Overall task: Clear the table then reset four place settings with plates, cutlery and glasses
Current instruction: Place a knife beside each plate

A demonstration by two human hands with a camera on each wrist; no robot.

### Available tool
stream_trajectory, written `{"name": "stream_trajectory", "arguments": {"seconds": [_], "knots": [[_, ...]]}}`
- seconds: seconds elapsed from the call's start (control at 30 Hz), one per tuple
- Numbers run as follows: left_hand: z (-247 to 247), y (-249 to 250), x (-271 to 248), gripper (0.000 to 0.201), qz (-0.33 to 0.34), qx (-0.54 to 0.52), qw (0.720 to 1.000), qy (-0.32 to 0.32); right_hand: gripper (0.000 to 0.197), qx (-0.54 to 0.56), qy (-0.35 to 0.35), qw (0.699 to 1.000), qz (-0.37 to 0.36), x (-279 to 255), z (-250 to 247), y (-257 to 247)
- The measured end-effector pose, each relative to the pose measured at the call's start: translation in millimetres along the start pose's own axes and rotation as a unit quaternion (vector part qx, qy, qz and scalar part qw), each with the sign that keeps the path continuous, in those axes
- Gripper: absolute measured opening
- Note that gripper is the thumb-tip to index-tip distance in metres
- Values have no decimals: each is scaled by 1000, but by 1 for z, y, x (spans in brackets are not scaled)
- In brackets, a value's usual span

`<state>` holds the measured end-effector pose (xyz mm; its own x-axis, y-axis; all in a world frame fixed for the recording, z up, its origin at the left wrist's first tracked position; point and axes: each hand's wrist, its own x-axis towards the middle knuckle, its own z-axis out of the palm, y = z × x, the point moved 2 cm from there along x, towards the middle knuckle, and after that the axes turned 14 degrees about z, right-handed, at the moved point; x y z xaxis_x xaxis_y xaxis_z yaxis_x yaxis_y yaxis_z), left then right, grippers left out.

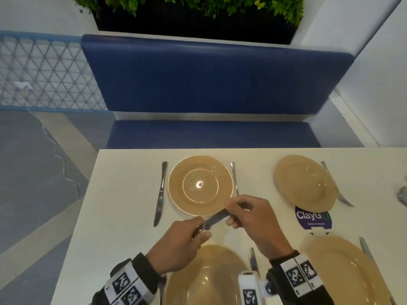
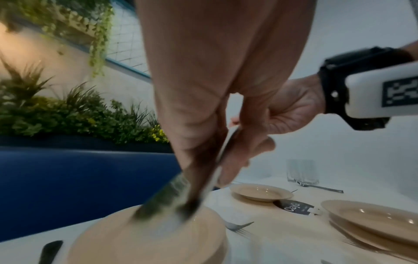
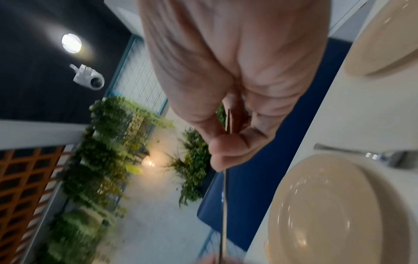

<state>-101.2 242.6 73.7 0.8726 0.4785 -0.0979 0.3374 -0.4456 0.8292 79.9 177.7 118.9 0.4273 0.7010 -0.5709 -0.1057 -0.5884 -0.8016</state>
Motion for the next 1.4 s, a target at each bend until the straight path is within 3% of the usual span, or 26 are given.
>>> {"name": "stream_trajectory", "arguments": {"seconds": [0.07, 0.2, 0.27, 0.37, 0.47, 0.6, 0.73, 0.87, 1.0, 1.4], "knots": [[0, 5, 6, 29, -2, 5, 999, -54, 9, 29, 1, 1000, 8, -3, -37, 7], [-14, 15, 37, 23, -38, -46, 990, -128, 7, 32, 13, 999, 33, 1, -114, 29], [-19, 19, 67, 18, -54, -78, 988, -122, 7, 17, -8, 998, 54, 5, -147, 43], [-17, 28, 128, 11, -93, -175, 980, -29, 7, -3, -43, 994, 98, 13, -172, 66], [10, 41, 196, 15, -152, -257, 950, 93, 4, 36, -43, 992, 113, 31, -175, 87], [75, 34, 264, 10, -227, -278, 912, 200, 13, 67, 38, 990, 118, 77, -164, 107], [122, 4, 298, 31, -283, -234, 906, 208, 28, 24, 105, 987, 121, 117, -153, 117], [140, -30, 320, 61, -303, -125, 926, 188, 15, -29, 150, 977, 149, 140, -148, 131], [141, -21, 333, 47, -282, -2, 943, 180, 11, -39, 163, 973, 157, 147, -144, 136], [149, -25, 348, 41, -263, 13, 950, 171, 11, -210, 221, 942, 136, 159, -134, 141]]}}
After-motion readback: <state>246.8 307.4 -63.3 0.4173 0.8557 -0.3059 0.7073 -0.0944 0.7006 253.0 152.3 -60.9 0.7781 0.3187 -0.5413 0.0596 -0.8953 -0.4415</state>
